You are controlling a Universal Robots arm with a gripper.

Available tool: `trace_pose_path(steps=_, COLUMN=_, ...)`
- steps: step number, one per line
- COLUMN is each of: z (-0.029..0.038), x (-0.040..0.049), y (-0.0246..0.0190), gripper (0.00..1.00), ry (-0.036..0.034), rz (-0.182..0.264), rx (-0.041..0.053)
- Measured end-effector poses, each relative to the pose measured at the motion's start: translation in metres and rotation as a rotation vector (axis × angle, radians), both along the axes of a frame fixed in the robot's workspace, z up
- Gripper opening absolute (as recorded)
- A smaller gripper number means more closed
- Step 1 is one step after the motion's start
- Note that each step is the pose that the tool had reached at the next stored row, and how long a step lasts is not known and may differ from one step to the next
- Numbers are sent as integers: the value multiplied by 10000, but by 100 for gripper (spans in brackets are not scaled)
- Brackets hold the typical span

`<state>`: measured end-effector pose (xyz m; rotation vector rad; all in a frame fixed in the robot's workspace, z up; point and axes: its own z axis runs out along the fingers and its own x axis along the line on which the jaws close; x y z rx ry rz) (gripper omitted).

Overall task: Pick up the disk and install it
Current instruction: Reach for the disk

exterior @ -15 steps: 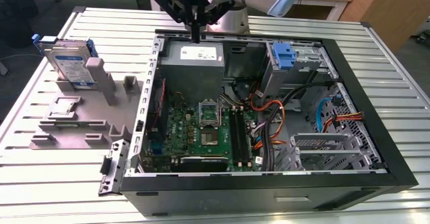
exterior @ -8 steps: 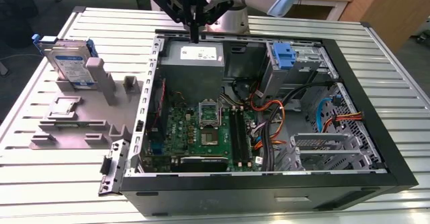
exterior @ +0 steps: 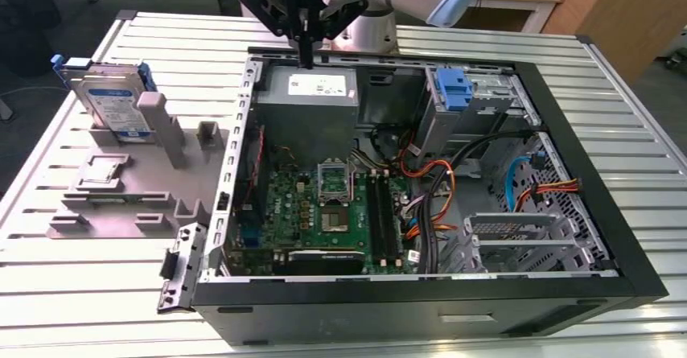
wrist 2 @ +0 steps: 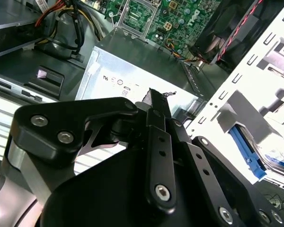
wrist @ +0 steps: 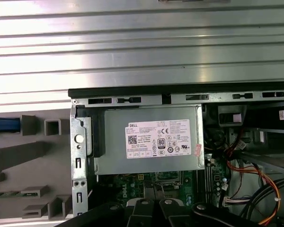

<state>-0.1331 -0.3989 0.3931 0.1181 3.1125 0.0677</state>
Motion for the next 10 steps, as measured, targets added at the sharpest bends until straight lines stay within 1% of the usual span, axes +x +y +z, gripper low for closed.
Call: trace_pose_path(steps=10, z=0, x=-32, y=0, gripper=11, ry=0, rz=1, rx=0)
